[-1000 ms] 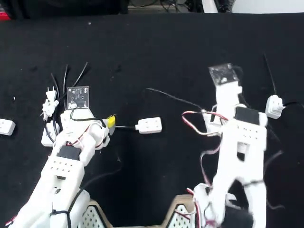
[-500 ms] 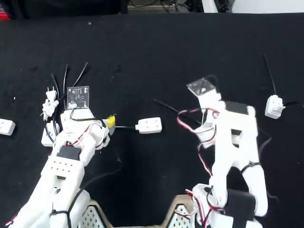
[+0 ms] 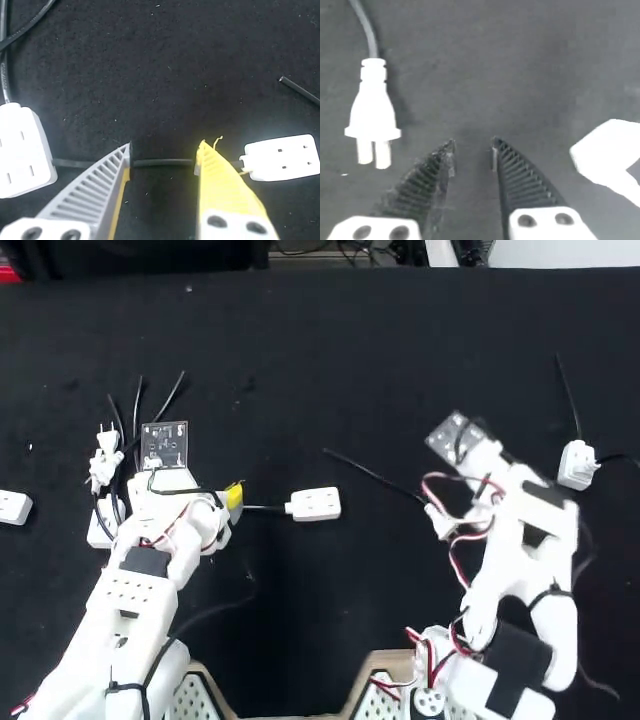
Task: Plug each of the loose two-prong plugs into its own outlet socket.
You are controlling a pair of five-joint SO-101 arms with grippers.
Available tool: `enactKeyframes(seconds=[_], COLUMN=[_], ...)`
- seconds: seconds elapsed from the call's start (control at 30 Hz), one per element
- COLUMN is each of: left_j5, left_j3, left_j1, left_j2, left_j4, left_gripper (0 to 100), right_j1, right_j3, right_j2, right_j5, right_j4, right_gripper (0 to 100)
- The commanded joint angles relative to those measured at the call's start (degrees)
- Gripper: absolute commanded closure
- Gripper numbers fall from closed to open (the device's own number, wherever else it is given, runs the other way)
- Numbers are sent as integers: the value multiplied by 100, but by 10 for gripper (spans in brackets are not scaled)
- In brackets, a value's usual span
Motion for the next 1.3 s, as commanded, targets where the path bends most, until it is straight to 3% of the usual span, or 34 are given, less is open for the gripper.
enactKeyframes(seconds=[0.0,0.2,0.3,0.53,0.7,0.87,1.13,1.27], left_j5=[-62,-62,-62,-62,-62,-62,-62,-62], left_j3=[-75,-75,-75,-75,-75,-75,-75,-75], left_j1=[-13,-13,-22,-48,-48,-48,-48,-48], left_j2=[-114,-114,-114,-114,-114,-114,-114,-114], left_j4=[-123,-123,-123,-123,-123,-123,-123,-123], left_gripper=[787,787,787,787,787,787,787,787], right_j1=[-484,-1793,-2382,-3253,-3569,-3851,-3842,-3824], right_j3=[259,435,637,892,796,1358,936,690], right_j2=[-101,-936,-1499,-3073,-3556,-3152,-1569,-716], right_j5=[88,70,18,-1319,-2813,-2549,-2382,-1837], right_j4=[246,2189,2593,2743,3147,2593,1732,1723], right_gripper=[891,891,891,888,853,759,802,804])
